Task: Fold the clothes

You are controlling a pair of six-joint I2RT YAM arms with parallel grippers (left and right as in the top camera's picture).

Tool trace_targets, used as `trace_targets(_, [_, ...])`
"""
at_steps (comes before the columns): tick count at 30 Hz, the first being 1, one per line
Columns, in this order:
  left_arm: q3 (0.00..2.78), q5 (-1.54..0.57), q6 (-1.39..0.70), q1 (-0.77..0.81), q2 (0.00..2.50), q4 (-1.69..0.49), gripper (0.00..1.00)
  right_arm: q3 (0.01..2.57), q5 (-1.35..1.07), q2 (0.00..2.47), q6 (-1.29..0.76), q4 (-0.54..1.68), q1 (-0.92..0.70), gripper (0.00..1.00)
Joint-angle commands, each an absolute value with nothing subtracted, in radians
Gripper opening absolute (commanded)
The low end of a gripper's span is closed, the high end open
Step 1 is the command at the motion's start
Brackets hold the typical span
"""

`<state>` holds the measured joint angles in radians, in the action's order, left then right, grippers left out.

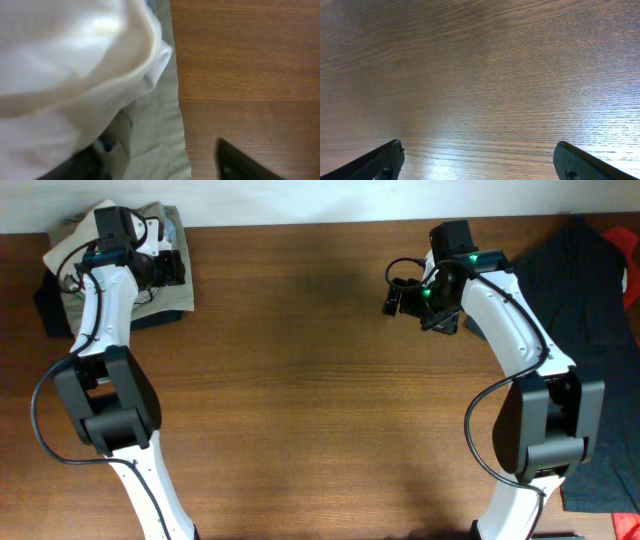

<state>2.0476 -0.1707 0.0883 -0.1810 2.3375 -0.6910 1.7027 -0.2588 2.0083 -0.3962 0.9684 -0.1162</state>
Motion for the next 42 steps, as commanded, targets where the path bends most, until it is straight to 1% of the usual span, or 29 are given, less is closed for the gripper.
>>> trace_targets(1, [2.045, -0.196, 0.107, -0.172, 2.297, -0.602, 0.85, 1.700, -0.250, 2.019, -0.401, 0.971, -0.125, 0.99])
trace_targets(5, [2.044, -0.199, 0.107, -0.163, 2.313, -0.612, 0.84, 1.700, -0.250, 2.019, -0.401, 0.971, -0.125, 0.99])
trace_targets(6, [2.044, -0.216, 0.107, -0.157, 2.339, -0.626, 0.76, 1.700, -0.250, 2.019, -0.401, 0.971, -0.125, 0.99])
trace_targets(7, [2.044, -0.244, 0.107, -0.151, 2.352, -0.636, 0.63, 1.700, -0.250, 2.019, -0.401, 0.971, -0.125, 0.99])
trace_targets(8, [2.044, -0.251, 0.109, -0.143, 2.357, -0.637, 0.58, 1.700, -0.250, 2.019, -0.401, 0.971, -0.125, 0.99])
trace_targets(10, [2.045, -0.251, 0.130, -0.129, 2.358, -0.636, 0.53, 1.700, -0.250, 2.019, -0.401, 0.971, -0.125, 0.99])
trace_targets(11, [2.045, -0.251, 0.130, -0.122, 2.358, -0.639, 0.36, 1.700, -0.250, 2.019, -0.401, 0.971, -0.125, 0.99])
trace_targets(12, [2.045, -0.252, 0.130, -0.118, 2.358, -0.647, 0.26, 1.700, -0.250, 2.019, -0.401, 0.971, -0.125, 0.99])
trace_targets(13, [2.045, -0.253, 0.130, -0.112, 2.358, -0.657, 0.21, 1.700, -0.250, 2.019, -0.401, 0.971, -0.125, 0.99])
trace_targets(14, [2.045, -0.269, 0.130, -0.106, 2.358, -0.667, 0.17, 1.700, -0.250, 2.019, -0.401, 0.971, -0.125, 0.99])
trace_targets(15, [2.045, -0.281, 0.130, -0.103, 2.358, -0.670, 0.07, 1.700, -0.250, 2.019, -0.401, 0.971, -0.125, 0.99])
trace_targets(19, [2.045, -0.263, 0.130, -0.108, 2.307, -0.666, 0.06, 1.700, -0.250, 2.019, -0.400, 0.971, -0.124, 0.99])
trace_targets(21, [2.045, -0.172, 0.127, -0.109, 2.267, -0.667, 0.07, 1.700, -0.250, 2.019, -0.400, 0.967, -0.124, 0.99])
trace_targets(22, [2.045, -0.101, 0.086, -0.109, 2.254, -0.677, 0.12, 1.700, -0.250, 2.019, -0.401, 0.967, -0.124, 0.99])
trace_targets(24, [2.045, 0.046, -0.030, -0.109, 2.255, -0.735, 0.13, 1.700, -0.250, 2.019, -0.401, 0.967, -0.124, 0.99])
trace_targets(26, [2.045, 0.104, -0.067, -0.109, 2.257, -0.748, 0.16, 1.700, -0.250, 2.019, -0.401, 0.963, -0.125, 0.99])
trace_targets(27, [2.045, 0.103, -0.067, -0.109, 2.257, -0.740, 0.21, 1.700, -0.250, 2.019, -0.401, 0.964, -0.125, 0.98])
trace_targets(29, [2.045, 0.103, -0.067, -0.113, 2.273, -0.730, 0.27, 1.700, -0.250, 2.019, -0.401, 0.964, -0.125, 0.99])
trace_targets(31, [2.045, 0.102, -0.067, -0.120, 2.302, -0.715, 0.29, 1.700, -0.250, 2.019, -0.401, 0.965, -0.125, 0.99])
trace_targets(38, [2.045, 0.080, -0.064, -0.136, 2.373, -0.583, 0.29, 1.700, -0.250, 2.019, -0.401, 0.964, -0.125, 0.99])
trace_targets(42, [2.045, -0.049, -0.064, -0.136, 2.411, -0.560, 0.29, 1.700, -0.250, 2.019, -0.401, 0.964, -0.125, 0.99])
